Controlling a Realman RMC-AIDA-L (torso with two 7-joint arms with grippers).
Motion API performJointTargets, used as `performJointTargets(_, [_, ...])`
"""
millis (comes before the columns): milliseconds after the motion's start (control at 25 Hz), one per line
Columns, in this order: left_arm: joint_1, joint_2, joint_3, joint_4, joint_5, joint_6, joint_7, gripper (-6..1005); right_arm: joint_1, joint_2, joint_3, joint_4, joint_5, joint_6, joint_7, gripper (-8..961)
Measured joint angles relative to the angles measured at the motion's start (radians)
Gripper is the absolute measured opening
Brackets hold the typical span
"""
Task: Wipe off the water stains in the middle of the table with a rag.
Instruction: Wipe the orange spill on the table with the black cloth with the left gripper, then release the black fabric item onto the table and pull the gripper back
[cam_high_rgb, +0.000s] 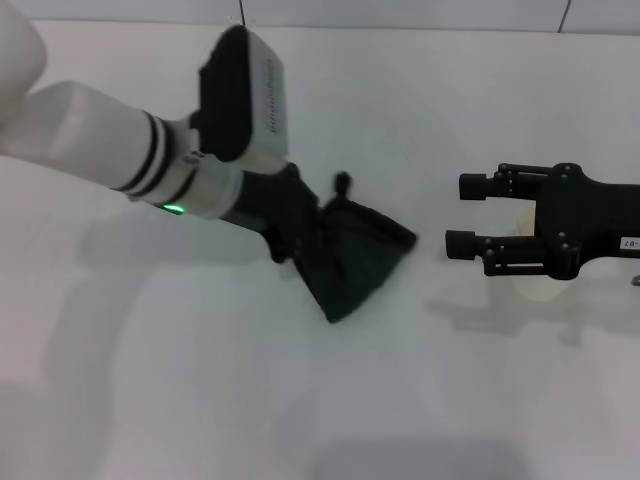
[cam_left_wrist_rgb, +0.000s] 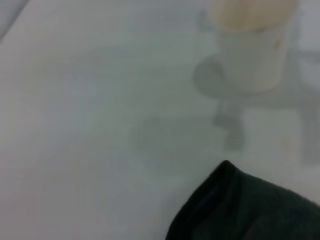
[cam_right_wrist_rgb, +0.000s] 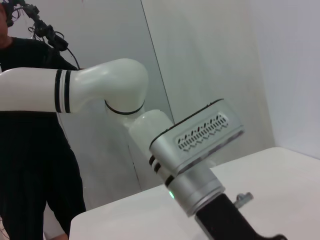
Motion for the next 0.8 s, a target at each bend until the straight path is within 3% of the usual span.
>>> performJointTargets(320, [0.009, 0.012, -0.156, 0.003, 0.164, 0.003, -0.035, 87, -0.001, 0.000, 0.002, 0.001, 0.000, -0.002, 0.000, 766])
performJointTargets(720, [0.010, 0.011, -0.161, 0.020, 0.193, 0.004, -0.053, 94, -0.002, -0.002, 0.007, 0.001, 0.000, -0.004, 0.000, 766])
performJointTargets(760, [-0.014, -0.008, -0.148, 0.021, 0.191, 0.007, -0.033, 94, -0.001, -0.002, 0.005, 0.001, 0.000, -0.004, 0.000, 766])
performJointTargets(800, [-0.021, -0.012, -0.138, 0.020, 0.182, 0.012, -0.026, 95, -0.001, -0.002, 0.004, 0.000, 0.000, -0.004, 0.000, 766])
